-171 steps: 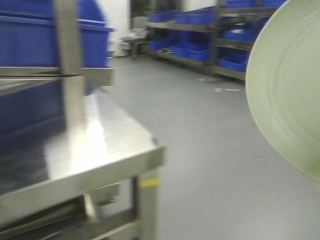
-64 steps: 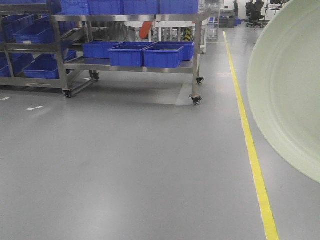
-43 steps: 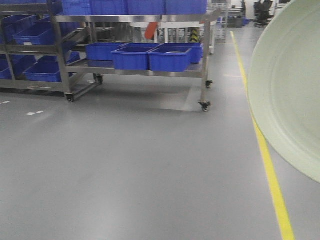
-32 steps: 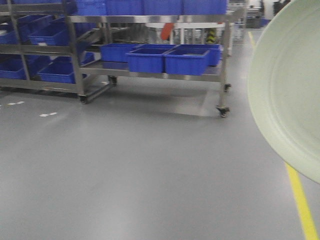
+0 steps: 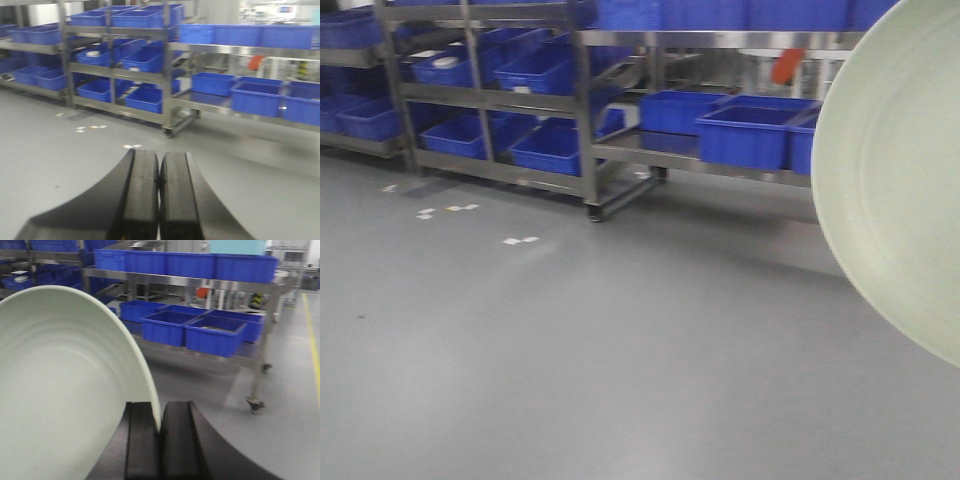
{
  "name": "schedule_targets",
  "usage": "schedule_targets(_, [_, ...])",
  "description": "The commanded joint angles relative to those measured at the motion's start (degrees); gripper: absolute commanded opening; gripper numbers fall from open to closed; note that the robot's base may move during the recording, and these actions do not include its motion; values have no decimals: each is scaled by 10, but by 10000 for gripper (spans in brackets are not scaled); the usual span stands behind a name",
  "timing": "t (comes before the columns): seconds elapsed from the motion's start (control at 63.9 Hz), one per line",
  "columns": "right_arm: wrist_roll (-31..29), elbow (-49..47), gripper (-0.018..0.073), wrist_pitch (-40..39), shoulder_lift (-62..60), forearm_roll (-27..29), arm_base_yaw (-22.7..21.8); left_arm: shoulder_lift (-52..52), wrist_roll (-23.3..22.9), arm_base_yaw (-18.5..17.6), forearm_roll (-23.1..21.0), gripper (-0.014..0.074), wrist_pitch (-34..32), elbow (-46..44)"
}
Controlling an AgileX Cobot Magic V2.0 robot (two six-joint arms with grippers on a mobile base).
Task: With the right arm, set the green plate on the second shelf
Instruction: 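Drive the base to the blue-bin rack holding the plate in the right gripper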
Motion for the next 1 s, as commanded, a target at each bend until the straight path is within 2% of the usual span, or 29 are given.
schedule_targets(0.0, [1,-19,55,-70,5,5,-4,-10,-1,-3,-3,130,-48,24])
schedule_targets(0.987, [1,-19,55,-70,5,5,-4,-9,-1,-3,-3,130,-48,24])
